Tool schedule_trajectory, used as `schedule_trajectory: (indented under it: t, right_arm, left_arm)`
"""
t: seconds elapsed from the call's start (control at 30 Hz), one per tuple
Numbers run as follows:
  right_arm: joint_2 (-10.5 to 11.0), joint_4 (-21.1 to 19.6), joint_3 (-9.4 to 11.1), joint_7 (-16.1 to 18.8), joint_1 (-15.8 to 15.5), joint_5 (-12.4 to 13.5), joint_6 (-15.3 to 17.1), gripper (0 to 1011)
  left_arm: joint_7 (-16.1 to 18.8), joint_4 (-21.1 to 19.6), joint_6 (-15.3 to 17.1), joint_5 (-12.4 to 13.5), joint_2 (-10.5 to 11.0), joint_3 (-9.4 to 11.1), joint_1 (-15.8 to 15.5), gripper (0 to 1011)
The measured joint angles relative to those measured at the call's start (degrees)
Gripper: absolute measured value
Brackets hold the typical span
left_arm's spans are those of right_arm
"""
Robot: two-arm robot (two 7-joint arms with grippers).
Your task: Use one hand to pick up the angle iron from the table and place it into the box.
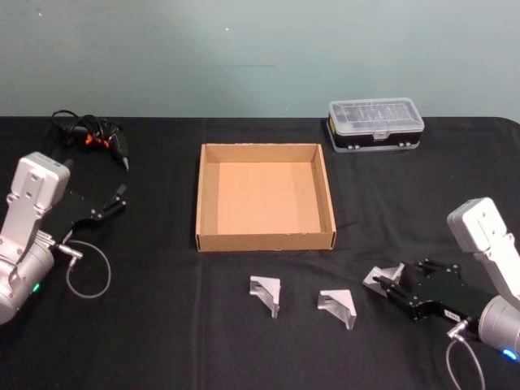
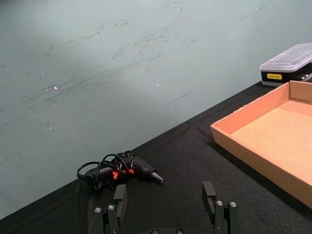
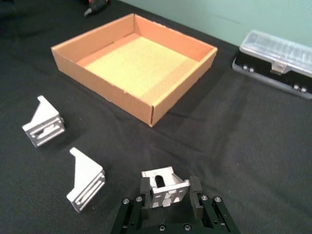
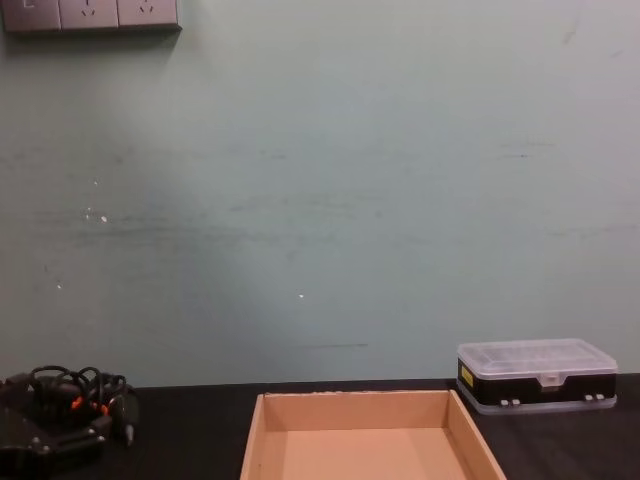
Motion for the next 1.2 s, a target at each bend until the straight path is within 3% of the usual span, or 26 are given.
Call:
schedule_trajectory:
  t: [0.23,0.37,0.5,0.57,0.87,1.03,1.2]
  right_arm:
    - [-0.78,-1.85,1.29,0.52,0.06,-0.54,-0.33,489]
    - [-2.63,-2.40,1.49,0.88,2.44,-0.80,1.30,489]
    - [-4.96,-1.29,0.30,1.54,6.08,-1.47,2.77,489]
    - [-7.69,2.37,-1.71,3.19,11.25,-2.38,3.28,489]
    - [-15.07,14.85,-6.19,6.68,23.72,-5.37,3.43,489]
    - [-18.91,21.54,-8.64,7.04,28.71,-7.97,3.87,489]
    - [-21.20,26.03,-9.80,6.90,31.10,-9.92,3.86,489]
  left_arm:
    - [0.00,0.00,0.00,0.00,0.00,0.00,0.00,1011]
    - [0.00,0.00,0.00,0.00,0.00,0.00,0.00,1011]
    - [0.00,0.00,0.00,0.00,0.00,0.00,0.00,1011]
    - [0.00,0.00,0.00,0.00,0.00,0.00,0.01,1011]
    - [0.00,0.00,0.00,0.00,0.00,0.00,0.00,1011]
    - [0.00,0.00,0.00,0.00,0.00,0.00,0.00,1011]
    - [0.00,0.00,0.00,0.00,0.00,0.00,0.00,1011]
